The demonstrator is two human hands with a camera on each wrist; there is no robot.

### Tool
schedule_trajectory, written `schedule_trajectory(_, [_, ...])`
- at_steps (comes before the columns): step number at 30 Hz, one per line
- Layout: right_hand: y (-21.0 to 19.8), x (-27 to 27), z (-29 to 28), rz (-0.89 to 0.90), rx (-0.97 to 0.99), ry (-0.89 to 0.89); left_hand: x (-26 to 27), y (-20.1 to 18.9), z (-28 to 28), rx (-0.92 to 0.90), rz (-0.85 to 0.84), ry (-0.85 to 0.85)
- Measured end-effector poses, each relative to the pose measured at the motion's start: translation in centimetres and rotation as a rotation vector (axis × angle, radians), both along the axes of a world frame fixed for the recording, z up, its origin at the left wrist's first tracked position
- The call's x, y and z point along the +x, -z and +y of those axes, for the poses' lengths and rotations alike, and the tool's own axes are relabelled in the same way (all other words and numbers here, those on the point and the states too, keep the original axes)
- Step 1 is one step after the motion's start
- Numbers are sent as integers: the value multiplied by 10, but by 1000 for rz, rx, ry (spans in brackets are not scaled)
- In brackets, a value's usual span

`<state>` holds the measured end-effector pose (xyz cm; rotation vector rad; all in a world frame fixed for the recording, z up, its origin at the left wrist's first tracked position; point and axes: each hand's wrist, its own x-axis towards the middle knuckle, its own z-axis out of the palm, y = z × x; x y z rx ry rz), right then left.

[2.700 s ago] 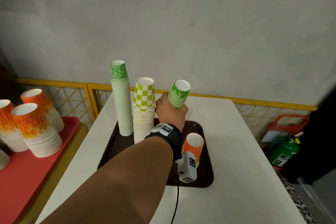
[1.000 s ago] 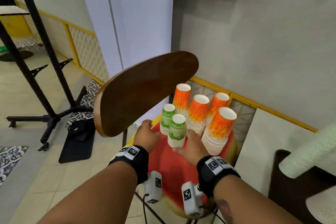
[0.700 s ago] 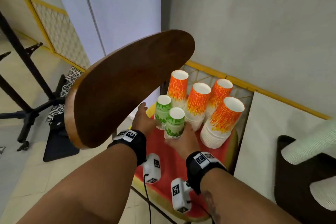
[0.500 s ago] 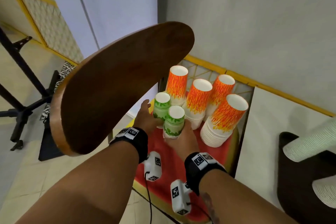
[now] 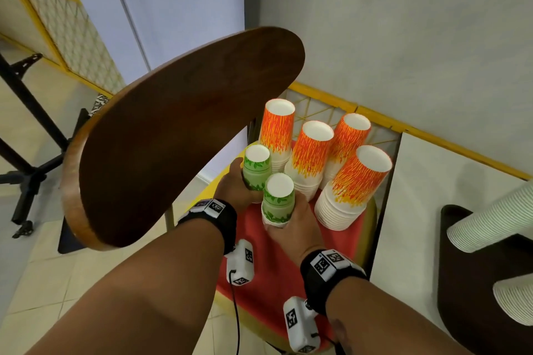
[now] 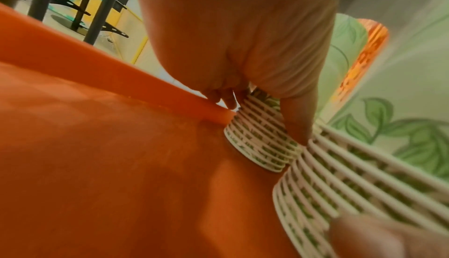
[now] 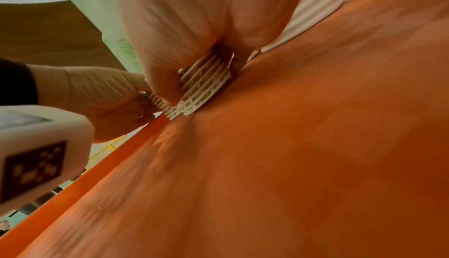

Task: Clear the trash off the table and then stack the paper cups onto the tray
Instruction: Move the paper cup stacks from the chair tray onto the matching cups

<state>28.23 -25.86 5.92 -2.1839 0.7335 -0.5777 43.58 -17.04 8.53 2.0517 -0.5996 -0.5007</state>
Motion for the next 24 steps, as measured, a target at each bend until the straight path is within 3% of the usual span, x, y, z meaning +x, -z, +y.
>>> schedule_trajectory(9, [1, -25, -21, 62, -27, -24, -16, 34, -18, 21, -123, -67])
schedule_trajectory(15, [-14, -38, -22, 46, -22, -61, -47, 1, -12, -42, -63, -90])
schedule_trajectory(24, [-42, -91, -17, 13, -37, -138, -108, -38, 6, -112, -127, -167])
